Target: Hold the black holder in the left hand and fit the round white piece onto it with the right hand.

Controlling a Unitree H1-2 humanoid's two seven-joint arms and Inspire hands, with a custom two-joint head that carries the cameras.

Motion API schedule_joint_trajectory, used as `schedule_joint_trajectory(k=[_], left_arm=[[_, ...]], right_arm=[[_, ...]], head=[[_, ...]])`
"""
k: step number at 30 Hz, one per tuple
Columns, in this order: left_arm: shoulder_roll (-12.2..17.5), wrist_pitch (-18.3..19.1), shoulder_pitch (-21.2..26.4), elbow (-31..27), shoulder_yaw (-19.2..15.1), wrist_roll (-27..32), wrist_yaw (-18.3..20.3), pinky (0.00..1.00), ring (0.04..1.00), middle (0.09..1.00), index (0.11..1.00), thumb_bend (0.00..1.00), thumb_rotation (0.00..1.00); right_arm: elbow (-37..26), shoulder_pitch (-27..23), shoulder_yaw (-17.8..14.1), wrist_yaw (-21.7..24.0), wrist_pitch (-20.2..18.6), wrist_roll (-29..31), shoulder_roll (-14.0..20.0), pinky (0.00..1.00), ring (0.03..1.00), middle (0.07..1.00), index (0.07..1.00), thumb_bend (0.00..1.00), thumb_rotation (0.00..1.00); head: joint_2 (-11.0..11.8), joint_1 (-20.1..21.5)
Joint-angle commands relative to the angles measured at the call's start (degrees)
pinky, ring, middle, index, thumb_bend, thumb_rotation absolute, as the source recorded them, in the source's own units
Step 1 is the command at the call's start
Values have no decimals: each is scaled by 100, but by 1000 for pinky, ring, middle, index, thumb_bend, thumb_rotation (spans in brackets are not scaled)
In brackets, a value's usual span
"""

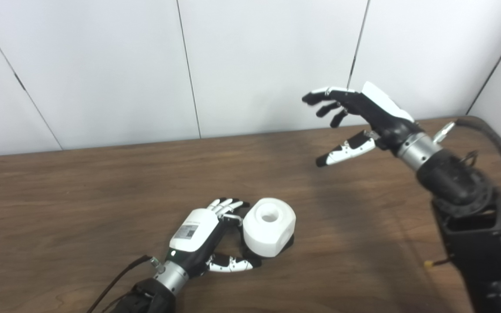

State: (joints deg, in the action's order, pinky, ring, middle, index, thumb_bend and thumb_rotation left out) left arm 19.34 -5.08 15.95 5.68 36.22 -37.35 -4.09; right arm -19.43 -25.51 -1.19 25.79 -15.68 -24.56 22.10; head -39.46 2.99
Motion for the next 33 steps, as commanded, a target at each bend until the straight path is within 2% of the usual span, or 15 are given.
schedule_joint_trajectory(k=[1,2,3,4,5,7,8,10,15,19,21,23,26,30,33], left_arm=[[126,299,-448,415,442,-416,979,973,938,897,489,524,60],[143,365,-444,356,430,-416,1036,974,939,899,490,524,61],[159,441,-438,292,424,-424,1106,965,941,912,601,712,116],[170,493,-434,252,422,-430,1152,961,944,922,658,779,154],[198,639,-426,145,409,-430,1279,959,945,928,687,814,174],[254,893,-428,-55,355,-404,1457,950,962,957,832,884,272],[289,1069,-447,-185,278,-365,1539,948,964,962,861,898,292],[339,1303,-481,-371,160,-325,1625,956,977,970,926,918,308],[452,1375,-677,-659,-413,-136,1412,929,964,960,942,900,280],[386,1326,-897,-875,-1076,266,1242,944,971,957,944,863,235],[210,1157,-1027,-936,-1541,864,1151,920,967,953,942,837,194],[-86,1045,-1148,-953,-2060,1627,1057,802,917,929,928,759,113],[-489,824,-1243,-986,-2634,2410,908,703,854,897,896,681,91],[-804,461,-1238,-1126,-3057,2919,779,681,813,864,858,592,116],[-939,164,-1187,-1213,-3256,3119,710,694,824,867,859,583,277]], right_arm=[[-42,-153,-250,-486,168,202,-31,605,744,824,846,774,73],[5,-91,-255,-561,212,271,-100,610,744,825,851,775,77],[48,-38,-244,-620,276,317,-142,605,737,828,857,771,88],[76,-5,-229,-665,322,346,-160,601,732,829,859,769,97],[113,44,-201,-695,336,391,-194,599,730,829,860,769,102],[157,126,-138,-754,345,411,-249,601,738,842,872,778,131],[167,178,-100,-789,352,401,-295,600,738,843,874,781,134],[173,239,-57,-837,365,389,-354,601,742,849,882,785,120],[205,364,41,-965,336,409,-472,600,742,856,880,798,83],[245,431,97,-1047,401,483,-453,598,743,865,877,795,67],[274,468,110,-1093,438,510,-465,596,744,866,877,788,67],[277,511,114,-1134,436,545,-487,588,739,864,873,781,57],[265,586,116,-1236,412,574,-539,568,725,856,854,759,30],[379,729,33,-1501,552,698,-700,539,702,813,790,705,34],[530,850,-41,-1667,777,899,-812,524,691,778,735,604,102]], head=[[-8,-35],[-11,-58],[-11,-58],[-11,-58],[5,-215],[5,-215],[7,-376],[7,-376],[54,-556],[80,-558],[97,-501],[97,-501],[111,-446],[195,-386],[266,-363]])
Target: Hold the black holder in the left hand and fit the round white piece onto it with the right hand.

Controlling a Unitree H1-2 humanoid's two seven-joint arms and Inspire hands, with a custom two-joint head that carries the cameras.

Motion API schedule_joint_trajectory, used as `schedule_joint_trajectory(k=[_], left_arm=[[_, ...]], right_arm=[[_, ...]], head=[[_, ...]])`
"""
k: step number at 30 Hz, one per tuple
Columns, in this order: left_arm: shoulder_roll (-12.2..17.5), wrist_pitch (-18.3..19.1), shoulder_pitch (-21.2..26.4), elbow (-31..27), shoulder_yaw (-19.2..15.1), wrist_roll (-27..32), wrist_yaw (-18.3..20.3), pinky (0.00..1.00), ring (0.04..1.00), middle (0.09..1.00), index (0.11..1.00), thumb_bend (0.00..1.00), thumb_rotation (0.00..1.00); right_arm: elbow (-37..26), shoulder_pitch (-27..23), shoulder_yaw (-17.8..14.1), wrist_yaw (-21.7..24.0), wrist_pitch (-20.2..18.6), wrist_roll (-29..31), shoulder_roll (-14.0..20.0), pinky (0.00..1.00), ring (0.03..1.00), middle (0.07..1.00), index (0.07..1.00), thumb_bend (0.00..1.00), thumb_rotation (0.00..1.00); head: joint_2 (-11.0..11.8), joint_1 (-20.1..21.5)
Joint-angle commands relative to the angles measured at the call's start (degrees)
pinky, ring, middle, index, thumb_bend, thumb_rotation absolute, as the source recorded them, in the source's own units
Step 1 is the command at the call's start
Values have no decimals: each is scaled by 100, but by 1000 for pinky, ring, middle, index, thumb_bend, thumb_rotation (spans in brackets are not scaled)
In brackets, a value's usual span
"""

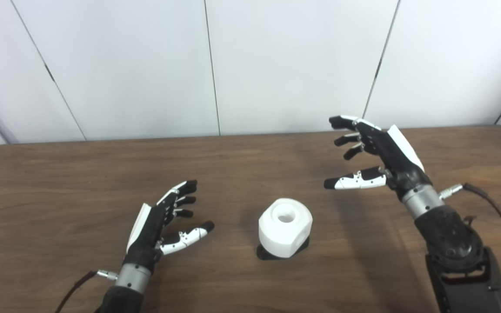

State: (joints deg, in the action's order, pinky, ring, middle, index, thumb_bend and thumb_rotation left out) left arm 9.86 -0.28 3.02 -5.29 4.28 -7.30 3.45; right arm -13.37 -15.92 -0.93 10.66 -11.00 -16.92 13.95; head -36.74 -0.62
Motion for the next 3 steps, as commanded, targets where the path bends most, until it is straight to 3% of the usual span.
schedule_joint_trajectory(k=[1,3], left_arm=[[-6,-446,138,-131,-95,133,-48,696,827,870,863,577,307],[-29,-596,199,-154,-143,169,-44,706,835,875,873,563,363]], right_arm=[[-29,-66,-74,-204,394,174,-17,522,685,769,729,584,132],[84,12,-76,-315,591,211,-59,522,672,753,722,550,208]], head=[[-6,-2],[102,17]])
